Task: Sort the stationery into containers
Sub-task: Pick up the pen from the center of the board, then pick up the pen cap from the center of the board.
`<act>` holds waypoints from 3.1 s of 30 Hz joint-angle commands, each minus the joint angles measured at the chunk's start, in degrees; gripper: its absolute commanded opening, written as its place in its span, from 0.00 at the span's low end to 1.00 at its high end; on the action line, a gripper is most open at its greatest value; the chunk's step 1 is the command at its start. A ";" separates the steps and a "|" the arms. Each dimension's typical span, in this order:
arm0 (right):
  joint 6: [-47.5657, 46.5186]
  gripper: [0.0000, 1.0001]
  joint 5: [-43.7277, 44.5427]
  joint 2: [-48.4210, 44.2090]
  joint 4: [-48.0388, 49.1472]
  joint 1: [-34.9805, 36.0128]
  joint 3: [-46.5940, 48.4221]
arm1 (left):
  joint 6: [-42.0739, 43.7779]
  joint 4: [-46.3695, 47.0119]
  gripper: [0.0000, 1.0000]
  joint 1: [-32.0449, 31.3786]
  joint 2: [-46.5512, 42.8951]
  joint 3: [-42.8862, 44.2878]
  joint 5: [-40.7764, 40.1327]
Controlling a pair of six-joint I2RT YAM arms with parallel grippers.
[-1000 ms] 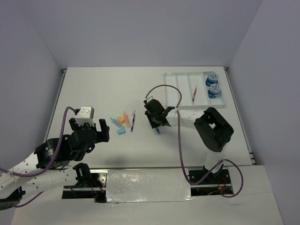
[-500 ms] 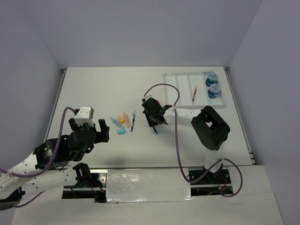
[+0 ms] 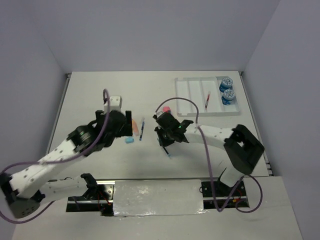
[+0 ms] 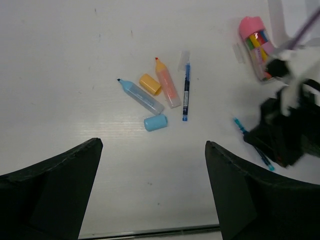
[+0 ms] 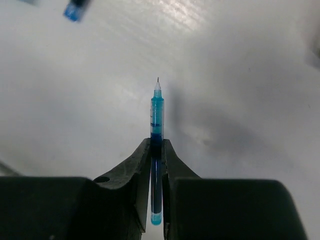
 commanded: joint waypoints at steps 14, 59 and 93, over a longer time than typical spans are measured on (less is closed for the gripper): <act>6.27 0.00 5.04 -42.54 -15.88 -1.25 -7.95 | 21.70 15.84 0.74 20.31 44.97 20.25 31.01; 4.95 0.00 -1.46 -48.61 -12.89 -1.16 -14.11 | 22.23 18.22 0.50 25.68 67.48 25.28 33.38; 15.06 0.00 0.29 -50.90 28.59 14.72 -23.69 | -14.23 63.02 0.00 22.69 10.63 -9.50 53.50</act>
